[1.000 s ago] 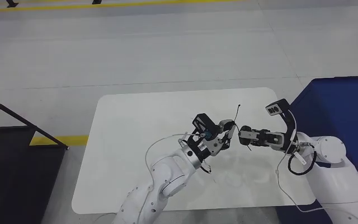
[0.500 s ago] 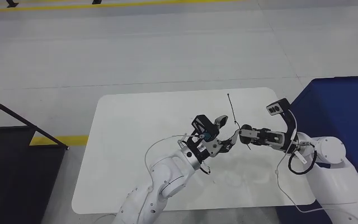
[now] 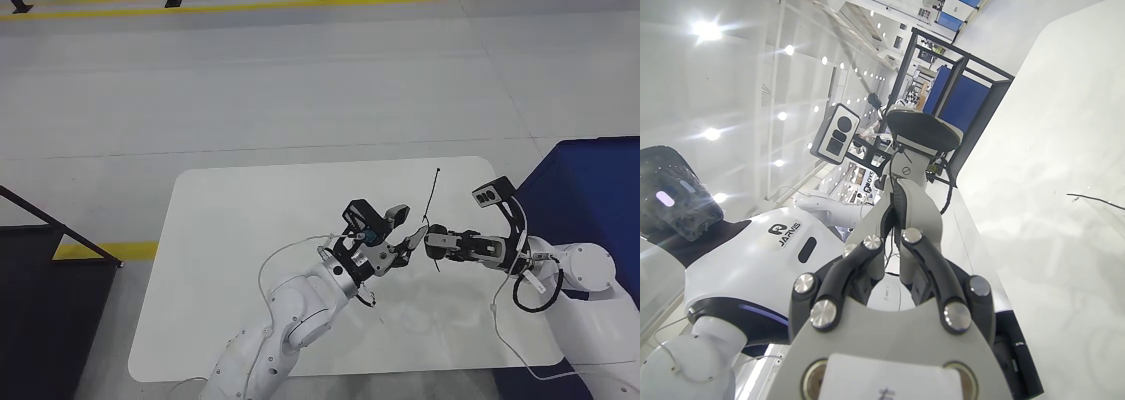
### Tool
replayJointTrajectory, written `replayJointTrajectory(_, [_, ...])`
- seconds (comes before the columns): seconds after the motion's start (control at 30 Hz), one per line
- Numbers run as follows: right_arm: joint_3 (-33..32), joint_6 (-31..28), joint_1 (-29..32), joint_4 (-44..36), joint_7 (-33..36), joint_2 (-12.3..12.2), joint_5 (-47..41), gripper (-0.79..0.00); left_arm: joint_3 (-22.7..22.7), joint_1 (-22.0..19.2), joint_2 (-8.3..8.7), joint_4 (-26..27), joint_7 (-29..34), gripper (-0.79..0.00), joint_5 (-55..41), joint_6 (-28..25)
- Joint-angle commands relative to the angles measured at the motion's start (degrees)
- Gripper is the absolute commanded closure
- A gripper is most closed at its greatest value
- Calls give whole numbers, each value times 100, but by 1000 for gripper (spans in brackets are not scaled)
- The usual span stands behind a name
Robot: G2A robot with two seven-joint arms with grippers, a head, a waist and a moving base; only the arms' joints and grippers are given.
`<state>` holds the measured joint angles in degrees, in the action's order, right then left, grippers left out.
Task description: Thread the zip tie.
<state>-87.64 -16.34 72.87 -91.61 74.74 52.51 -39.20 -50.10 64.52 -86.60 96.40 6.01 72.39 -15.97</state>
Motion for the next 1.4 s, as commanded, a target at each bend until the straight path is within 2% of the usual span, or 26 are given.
replayJointTrajectory(0.0, [1, -6, -6, 4, 10, 0, 7, 0, 11, -33, -7, -27, 20, -256, -23, 3])
replayJointTrajectory(0.23, [4, -20, -29, 26, 5, 0, 31, 0, 11, -95, -21, -89, 4, -188, -106, -18])
replayJointTrajectory(0.8, [60, -21, -123, 81, 11, 5, 73, 0, 9, -141, -21, -132, -1, -105, -58, -92])
replayJointTrajectory(1.07, [71, -51, -139, 92, 7, 6, 92, 0, 18, -183, -29, -170, 18, 0, -71, -104])
replayJointTrajectory(1.37, [26, 202, -260, 185, -80, 20, -377, 0, 21, -225, -33, -195, 51, 0, -71, -145])
